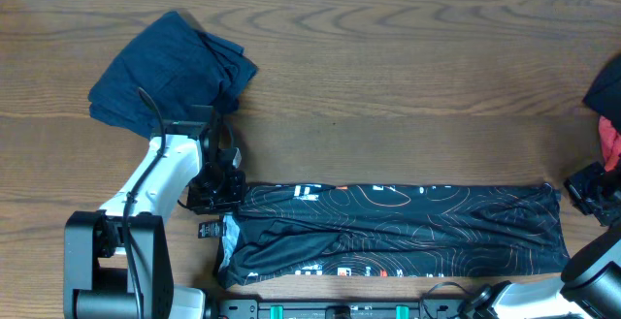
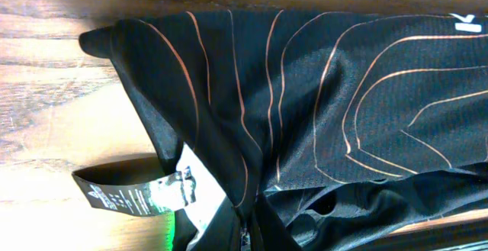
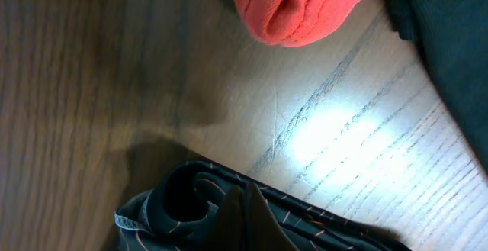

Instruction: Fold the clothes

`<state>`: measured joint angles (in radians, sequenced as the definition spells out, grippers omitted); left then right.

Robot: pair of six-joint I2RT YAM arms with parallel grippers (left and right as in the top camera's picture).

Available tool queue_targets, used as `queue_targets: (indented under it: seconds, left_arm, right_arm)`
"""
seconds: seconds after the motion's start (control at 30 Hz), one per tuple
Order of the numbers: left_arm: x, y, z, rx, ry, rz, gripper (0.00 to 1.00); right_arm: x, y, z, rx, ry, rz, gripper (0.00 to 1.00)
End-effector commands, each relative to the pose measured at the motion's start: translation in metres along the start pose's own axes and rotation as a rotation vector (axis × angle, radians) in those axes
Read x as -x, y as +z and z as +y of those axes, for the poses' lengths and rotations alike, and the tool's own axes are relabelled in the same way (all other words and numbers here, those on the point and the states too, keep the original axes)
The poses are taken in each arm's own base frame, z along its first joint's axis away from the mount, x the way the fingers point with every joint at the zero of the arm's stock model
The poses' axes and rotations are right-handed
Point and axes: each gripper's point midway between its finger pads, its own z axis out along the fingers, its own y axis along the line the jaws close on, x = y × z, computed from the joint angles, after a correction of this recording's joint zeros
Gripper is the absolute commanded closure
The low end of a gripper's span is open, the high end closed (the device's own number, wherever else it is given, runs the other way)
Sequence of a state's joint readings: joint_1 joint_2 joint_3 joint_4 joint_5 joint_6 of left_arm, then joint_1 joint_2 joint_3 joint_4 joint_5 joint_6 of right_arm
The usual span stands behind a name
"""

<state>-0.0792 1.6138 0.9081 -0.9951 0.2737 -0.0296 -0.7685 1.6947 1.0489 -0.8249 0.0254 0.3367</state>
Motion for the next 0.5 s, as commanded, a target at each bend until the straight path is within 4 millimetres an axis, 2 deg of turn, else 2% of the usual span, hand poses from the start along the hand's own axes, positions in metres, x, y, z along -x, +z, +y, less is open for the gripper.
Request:
queue_targets:
  seconds: [0.0,0.07,0.13,0.37,0.47]
  left_arm:
    - [0.006,-0.008,0.004,0.023,-0.012,-0.034,0.94]
    - [0.007,-0.009,0.003,0.021,-0.012,-0.037,0.94]
    - [0.008,-0.009,0.003,0.018,-0.011,-0.04,0.94]
    - [0.01,-0.009,0.002,0.015,-0.009,-0.047,0.94]
    - [0.01,-0.009,0.002,0.015,-0.01,-0.047,0.94]
  right_arm:
    - [0.005,-0.007,0.022,0.134,-0.033,-0.005,0.87]
    - [0.002,-0.012,0.05,0.288,-0.162,-0.001,0.7]
    - [0.001,-0.013,0.054,0.305,-0.179,-0.002,0.63]
    - [-0.012,-0.008,0.071,0.285,-0.29,-0.003,0.62]
    - [-0.018,0.0,0.066,0.196,-0.327,-0.007,0.62]
